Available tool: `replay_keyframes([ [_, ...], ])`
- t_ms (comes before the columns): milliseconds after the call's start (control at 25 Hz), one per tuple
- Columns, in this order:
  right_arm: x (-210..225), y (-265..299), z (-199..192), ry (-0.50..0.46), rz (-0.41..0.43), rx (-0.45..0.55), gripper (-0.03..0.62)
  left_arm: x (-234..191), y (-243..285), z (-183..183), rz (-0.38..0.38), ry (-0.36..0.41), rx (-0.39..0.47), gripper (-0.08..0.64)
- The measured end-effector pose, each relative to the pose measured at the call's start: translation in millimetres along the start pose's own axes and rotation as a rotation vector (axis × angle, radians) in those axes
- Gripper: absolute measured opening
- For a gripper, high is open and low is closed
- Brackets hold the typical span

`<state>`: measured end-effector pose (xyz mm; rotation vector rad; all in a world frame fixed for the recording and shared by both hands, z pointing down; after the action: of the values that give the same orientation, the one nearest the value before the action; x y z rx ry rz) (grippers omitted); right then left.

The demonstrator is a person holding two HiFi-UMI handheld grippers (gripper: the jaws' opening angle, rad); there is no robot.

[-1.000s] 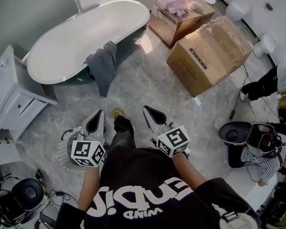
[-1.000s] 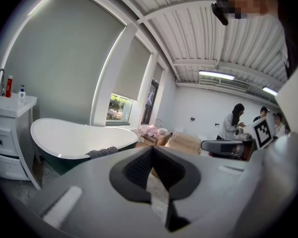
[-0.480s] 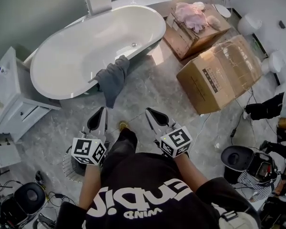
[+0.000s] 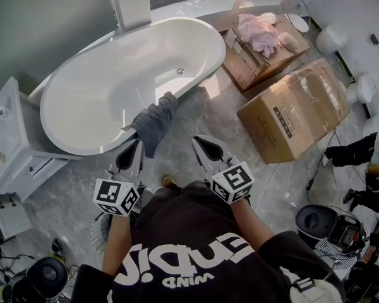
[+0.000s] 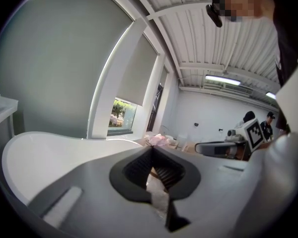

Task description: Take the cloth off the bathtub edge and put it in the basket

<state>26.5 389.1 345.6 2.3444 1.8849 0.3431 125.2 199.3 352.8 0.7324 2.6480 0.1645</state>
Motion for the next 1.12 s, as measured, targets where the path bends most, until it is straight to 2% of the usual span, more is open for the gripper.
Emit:
replay_keyframes([
  [240, 18.7, 20.9, 12.3, -0.005, -0.015, 0.002, 0.009, -18.9, 21.4, 12.5, 0.011, -0.022, 0.004, -0.003],
  [520, 48.1, 44.9, 20.7, -0.010, 0.011, 0.004, 0.009, -31.2, 49.3, 24.9, 0.053, -0.029, 0.020, -0.003],
  [920, 100.8, 95.6, 37.7, -0.016, 0.112, 0.005, 0.009, -40.8, 94.5, 49.3, 0.145, -0.004, 0.032, -0.003],
  [1120, 129.6, 117.1, 46.3, -0.019, 0.190, 0.016, 0.009, -36.5, 112.2, 62.9, 0.217, 0.006, 0.089, -0.003],
])
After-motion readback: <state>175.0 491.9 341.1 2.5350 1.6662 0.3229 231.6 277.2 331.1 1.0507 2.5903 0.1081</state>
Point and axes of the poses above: the fingertips, and each gripper's own axes: y forward along the fingers, x to its right, z out of its top, the point moved 5 cm from there along -y, backward along the fingers, and after that the axes turned 5 degrees about -y, right-handed, at the moved point
